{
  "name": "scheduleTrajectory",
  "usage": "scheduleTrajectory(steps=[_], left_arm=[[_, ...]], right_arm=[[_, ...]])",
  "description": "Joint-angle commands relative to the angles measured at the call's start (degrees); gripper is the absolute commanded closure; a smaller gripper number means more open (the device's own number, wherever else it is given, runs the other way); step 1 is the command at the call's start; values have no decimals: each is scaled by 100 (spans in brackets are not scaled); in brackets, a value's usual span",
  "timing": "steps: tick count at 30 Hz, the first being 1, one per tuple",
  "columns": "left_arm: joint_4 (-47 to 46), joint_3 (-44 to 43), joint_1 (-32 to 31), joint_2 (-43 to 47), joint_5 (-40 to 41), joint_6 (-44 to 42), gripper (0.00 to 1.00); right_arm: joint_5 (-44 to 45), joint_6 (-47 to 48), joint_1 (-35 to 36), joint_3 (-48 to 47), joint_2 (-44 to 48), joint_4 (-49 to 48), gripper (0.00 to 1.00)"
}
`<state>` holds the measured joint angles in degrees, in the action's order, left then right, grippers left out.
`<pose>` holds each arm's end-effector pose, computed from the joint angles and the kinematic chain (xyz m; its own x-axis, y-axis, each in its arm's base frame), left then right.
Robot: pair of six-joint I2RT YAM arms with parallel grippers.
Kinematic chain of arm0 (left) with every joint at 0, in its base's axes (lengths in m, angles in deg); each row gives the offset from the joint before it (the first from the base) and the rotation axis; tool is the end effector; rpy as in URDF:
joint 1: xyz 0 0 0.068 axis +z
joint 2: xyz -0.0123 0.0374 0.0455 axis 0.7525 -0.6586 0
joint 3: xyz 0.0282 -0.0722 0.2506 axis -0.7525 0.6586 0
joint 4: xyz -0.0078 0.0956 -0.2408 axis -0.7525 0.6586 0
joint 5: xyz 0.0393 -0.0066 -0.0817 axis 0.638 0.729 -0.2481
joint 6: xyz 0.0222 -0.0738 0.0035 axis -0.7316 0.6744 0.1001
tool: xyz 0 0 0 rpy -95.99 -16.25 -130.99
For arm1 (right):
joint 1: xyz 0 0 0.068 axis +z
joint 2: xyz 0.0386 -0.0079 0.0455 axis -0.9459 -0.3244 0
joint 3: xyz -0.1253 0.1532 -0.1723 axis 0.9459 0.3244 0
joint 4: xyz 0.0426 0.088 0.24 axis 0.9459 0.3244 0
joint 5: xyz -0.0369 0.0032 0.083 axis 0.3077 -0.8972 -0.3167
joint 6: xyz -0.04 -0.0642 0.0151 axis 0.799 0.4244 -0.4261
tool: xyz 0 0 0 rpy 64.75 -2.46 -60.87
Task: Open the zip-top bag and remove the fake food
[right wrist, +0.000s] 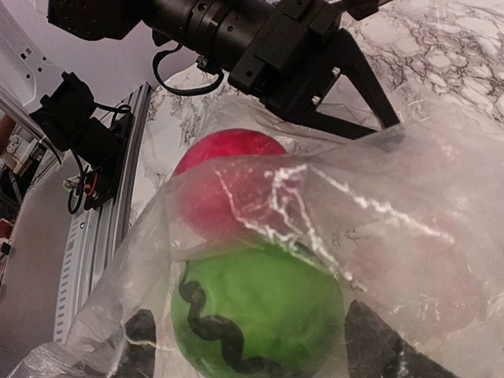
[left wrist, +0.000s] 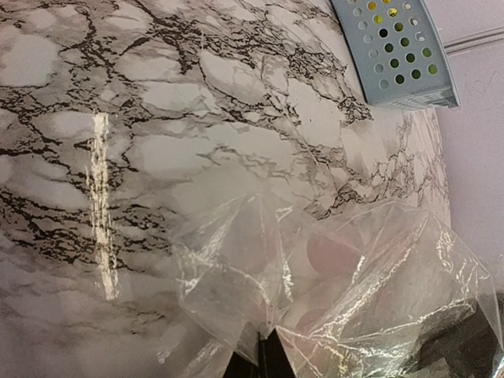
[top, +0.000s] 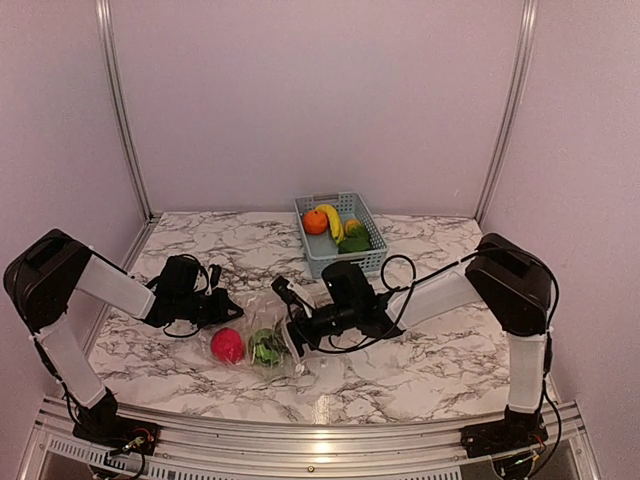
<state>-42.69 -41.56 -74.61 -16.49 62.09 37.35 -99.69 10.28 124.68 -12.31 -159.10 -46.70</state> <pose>0.2843 -0.1648 0.0938 -0.8423 -0.2444 -0.4805 0.1824 0.7095 -0.6806 0.2254 0.3716 0.1173 -0.4906 -0.3619 -0.7927 -0.8695 0.1427 0.4729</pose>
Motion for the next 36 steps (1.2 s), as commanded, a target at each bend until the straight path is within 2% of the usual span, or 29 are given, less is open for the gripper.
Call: scheduleTrajectory(steps=[1,8,17,25,31,36], left_arm=[[-171,82,31,-119,-36,76,100],[-181,124,31,-116,-46,77,100],[54,68,53,-40,52,-70,100],[189,59,185,65,82,-173,100],[297,-5,205,75,71,-233,100],[332,-29,208,60,68,-260,100]], right_arm=[[316,309,270,-563,-305,534,19],[1054,590,484,-1183,-708,1458,17],[1391,570,433,-512,-480,1455,18],[1187,569,293,346,-82,1097,17],[1171,654,291,464,55,1170,18],[1186,707,229,496,59,1177,14]])
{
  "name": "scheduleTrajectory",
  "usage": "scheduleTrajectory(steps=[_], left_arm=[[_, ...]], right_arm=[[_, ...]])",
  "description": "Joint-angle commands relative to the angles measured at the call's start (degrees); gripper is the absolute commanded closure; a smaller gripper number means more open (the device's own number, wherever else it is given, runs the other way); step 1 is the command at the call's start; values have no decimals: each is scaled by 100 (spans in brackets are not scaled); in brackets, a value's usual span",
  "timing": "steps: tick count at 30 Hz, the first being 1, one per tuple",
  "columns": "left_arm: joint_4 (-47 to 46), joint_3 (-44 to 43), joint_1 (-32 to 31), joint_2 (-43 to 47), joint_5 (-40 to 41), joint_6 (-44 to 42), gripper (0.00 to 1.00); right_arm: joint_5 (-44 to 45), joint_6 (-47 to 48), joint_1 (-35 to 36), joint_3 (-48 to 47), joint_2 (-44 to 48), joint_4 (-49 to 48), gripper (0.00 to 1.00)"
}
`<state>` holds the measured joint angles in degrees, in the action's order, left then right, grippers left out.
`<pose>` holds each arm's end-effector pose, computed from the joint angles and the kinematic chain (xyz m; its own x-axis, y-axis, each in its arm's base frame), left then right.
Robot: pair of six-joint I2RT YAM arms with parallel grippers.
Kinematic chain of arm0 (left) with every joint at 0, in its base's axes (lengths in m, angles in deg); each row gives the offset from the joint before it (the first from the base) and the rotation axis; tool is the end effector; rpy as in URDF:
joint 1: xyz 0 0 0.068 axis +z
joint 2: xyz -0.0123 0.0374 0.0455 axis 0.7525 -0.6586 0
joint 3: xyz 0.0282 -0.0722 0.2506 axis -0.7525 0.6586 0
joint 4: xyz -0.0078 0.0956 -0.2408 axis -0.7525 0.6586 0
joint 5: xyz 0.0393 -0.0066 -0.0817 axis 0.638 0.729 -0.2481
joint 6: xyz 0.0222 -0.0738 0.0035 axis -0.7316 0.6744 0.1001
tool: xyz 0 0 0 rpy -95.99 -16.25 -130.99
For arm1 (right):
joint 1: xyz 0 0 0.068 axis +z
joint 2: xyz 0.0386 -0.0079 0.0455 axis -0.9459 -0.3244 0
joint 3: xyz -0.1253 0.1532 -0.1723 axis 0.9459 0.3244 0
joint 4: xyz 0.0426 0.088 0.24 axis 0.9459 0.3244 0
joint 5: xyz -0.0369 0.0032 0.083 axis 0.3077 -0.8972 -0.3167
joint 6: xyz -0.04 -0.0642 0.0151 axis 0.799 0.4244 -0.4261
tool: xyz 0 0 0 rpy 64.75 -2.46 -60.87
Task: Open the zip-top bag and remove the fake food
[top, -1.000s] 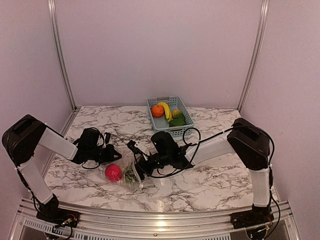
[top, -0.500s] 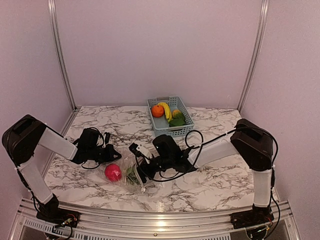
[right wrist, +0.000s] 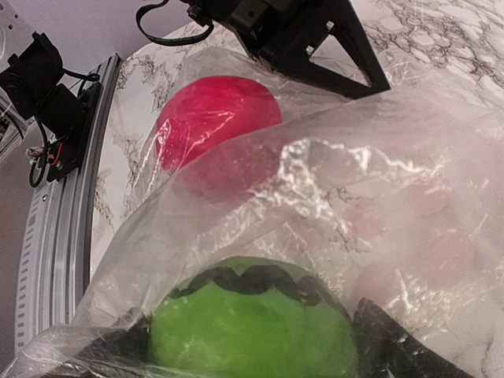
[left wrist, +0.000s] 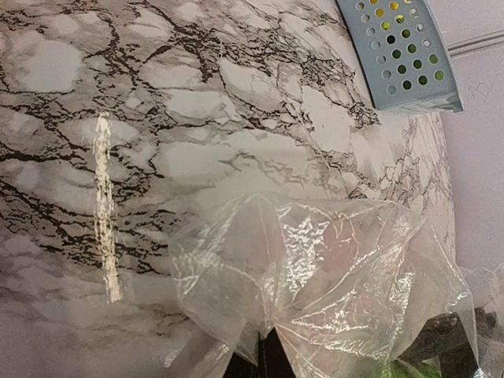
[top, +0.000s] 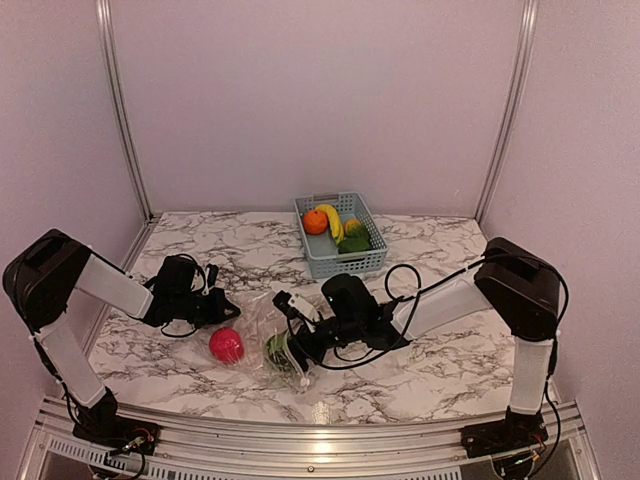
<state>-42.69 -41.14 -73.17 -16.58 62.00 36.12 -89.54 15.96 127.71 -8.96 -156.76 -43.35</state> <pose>0.2865 -0.1568 0.0913 -0.8366 -0.2477 -0.4886 0.1776 0.7211 -0.6697 0.2071 0.3674 0.1067 -0.4167 -0.4270 -0.8025 -0.9079 0.2390 0.3442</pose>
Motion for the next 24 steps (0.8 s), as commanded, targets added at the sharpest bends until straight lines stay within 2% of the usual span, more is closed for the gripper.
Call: scheduleTrajectory(steps=[1,10,24], left_arm=[[334,-84,63,56,64,-140,100],[413,-74,157,122,95,-184,100],[542,78,431,232,253,-198,100]], right_arm=[[176,144,-85,117,-198,849,13],[161,123,-222,445,216,849,21],[72,4,-660,1554,1555,675,23]])
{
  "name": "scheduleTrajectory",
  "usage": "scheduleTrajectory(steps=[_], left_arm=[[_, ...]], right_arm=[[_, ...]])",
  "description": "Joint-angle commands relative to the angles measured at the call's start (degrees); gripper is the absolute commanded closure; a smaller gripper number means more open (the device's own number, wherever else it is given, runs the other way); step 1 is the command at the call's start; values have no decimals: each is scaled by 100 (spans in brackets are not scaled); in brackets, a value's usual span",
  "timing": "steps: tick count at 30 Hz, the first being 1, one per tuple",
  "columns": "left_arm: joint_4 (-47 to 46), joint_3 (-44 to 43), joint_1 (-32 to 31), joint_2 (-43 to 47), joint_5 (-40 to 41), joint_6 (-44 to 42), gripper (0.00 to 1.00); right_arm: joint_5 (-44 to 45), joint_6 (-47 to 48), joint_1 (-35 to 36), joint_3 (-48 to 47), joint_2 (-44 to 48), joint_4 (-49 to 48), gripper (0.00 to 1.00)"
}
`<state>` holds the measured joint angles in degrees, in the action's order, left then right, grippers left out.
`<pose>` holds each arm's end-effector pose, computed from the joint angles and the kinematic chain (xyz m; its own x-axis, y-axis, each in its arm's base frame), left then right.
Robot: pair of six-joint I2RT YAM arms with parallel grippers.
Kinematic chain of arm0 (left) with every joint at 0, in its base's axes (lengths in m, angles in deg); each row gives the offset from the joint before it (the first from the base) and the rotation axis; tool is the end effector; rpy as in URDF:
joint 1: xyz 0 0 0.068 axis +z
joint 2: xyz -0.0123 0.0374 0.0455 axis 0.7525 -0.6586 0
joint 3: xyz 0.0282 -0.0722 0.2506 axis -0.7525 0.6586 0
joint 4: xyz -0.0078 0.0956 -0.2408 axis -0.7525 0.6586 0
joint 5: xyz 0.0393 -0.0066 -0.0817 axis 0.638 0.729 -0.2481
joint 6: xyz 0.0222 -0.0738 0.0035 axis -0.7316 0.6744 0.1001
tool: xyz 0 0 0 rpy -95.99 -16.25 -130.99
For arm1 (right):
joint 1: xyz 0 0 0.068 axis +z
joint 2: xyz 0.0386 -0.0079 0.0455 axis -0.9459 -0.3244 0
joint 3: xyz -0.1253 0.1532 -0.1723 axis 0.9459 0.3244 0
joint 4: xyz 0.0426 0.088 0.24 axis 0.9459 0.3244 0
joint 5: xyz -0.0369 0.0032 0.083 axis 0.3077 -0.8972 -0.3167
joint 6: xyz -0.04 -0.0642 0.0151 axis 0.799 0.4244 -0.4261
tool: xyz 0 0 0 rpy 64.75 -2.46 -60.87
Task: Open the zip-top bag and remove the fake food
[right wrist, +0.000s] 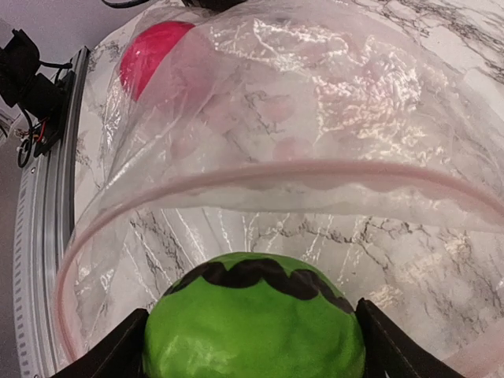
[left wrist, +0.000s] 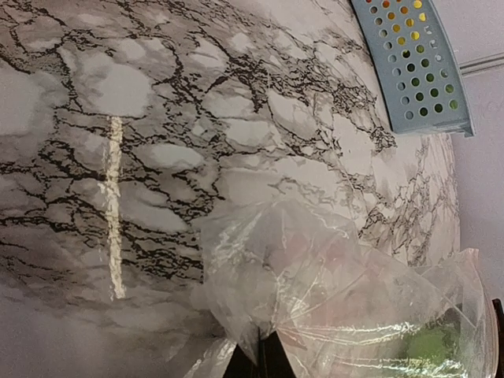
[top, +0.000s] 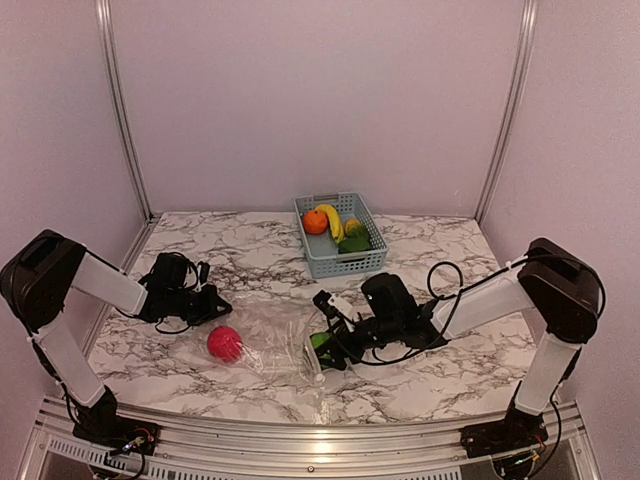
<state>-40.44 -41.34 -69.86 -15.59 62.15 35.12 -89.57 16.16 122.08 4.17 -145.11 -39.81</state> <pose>0.2934 -0.1392 0.0933 -0.8261 -0.2805 -0.4888 0.1374 0.7409 -0.6574 0.2043 0.2987 0.1084 -0.4963 -0.4382 -0.7494 -0.8622 0.3493 0.3668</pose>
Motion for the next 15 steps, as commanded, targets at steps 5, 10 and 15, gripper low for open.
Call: scheduleTrajectory(steps=[5,10,15], left_arm=[[320,93,135,108,214,-105,100],[305,108,128,149,176,-90,100],[272,132,133,185,130,-89,100]], right_arm=[[76,-27,-218,471,1122,399,23],[19,-12,-698,530,1739,578,24],[212,354,-1734,-277,1690,925,24]])
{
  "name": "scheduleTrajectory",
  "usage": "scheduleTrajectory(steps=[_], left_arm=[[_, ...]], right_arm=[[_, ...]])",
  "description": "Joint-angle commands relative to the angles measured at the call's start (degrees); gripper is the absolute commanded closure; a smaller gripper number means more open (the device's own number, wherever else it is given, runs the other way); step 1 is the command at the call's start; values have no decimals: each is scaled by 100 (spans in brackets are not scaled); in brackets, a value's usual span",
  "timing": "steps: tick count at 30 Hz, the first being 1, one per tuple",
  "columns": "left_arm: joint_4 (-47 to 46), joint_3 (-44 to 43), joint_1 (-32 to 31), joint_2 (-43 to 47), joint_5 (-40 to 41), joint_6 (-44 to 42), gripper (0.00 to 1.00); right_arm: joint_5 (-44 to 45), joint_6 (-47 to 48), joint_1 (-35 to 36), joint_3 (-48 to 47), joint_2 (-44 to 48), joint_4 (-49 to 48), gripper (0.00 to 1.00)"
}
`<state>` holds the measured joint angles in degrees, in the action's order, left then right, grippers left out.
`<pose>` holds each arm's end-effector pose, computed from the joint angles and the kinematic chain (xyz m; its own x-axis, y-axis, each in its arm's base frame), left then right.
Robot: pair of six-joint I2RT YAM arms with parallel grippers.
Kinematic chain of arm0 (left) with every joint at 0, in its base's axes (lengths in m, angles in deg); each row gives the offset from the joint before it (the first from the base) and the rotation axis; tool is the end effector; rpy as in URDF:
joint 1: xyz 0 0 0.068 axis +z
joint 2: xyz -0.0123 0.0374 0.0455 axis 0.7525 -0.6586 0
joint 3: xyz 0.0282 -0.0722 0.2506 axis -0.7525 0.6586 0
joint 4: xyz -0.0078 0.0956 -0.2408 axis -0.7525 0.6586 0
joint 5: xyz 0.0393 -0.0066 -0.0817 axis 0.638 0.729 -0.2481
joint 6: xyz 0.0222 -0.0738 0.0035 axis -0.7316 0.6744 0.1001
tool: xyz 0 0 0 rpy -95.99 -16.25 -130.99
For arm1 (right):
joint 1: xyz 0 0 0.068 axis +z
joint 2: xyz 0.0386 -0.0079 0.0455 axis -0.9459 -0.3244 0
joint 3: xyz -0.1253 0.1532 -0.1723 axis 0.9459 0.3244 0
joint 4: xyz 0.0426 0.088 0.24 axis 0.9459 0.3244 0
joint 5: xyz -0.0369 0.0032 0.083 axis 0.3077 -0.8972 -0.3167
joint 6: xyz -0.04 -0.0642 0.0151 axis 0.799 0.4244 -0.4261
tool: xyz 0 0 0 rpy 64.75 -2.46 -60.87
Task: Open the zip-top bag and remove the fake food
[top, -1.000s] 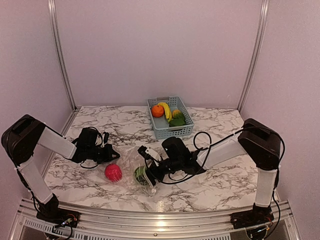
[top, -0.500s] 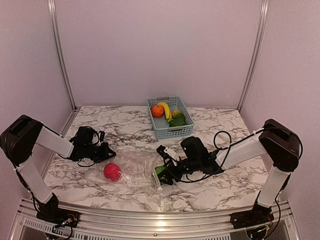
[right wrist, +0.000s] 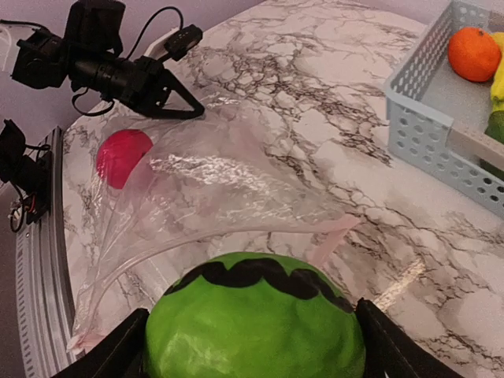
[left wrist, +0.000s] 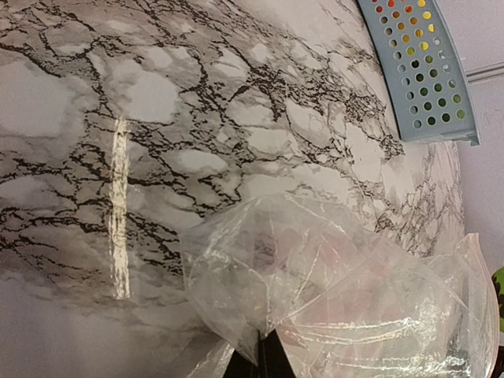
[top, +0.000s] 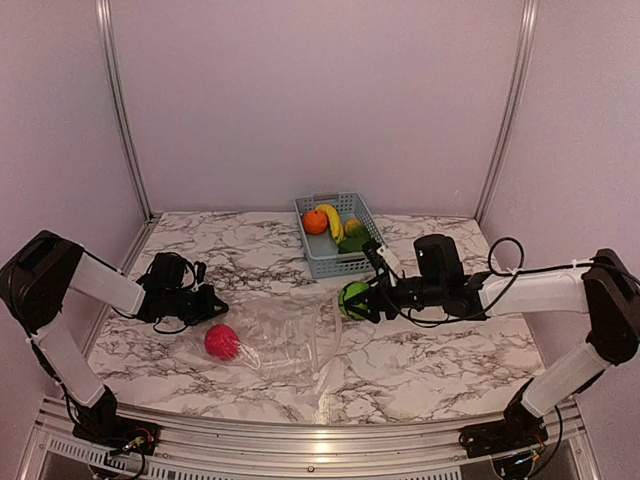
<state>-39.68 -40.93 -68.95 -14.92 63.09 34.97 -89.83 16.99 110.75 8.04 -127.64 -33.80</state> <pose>0.2935 -0.1327 0.0932 -0.8197 -0.2960 -0.4903 0.1151 0.7535 -0.6473 0.2343 0.2325 0.1754 -0.4805 -0.2726 -0.8335 -0.8207 0.4748 0.3178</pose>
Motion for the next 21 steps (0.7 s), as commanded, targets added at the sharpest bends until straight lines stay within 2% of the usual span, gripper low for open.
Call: scheduleTrajectory(steps=[1,6,14,21], left_arm=[[179,92,37,112,26,-74,100],[54,120,37,69,-28,-3,100],[25,134,39,108,-39,0,100],[-75,211,37,94,-54,34,100]], right_arm=[[296,300,-740,-883,-157,364,24],[592,183,-1201,-1912,-862,280,25],[672,212,-1211,-3786,-2422,614,25],[579,218,-1213,-4893,-3498,813,23]])
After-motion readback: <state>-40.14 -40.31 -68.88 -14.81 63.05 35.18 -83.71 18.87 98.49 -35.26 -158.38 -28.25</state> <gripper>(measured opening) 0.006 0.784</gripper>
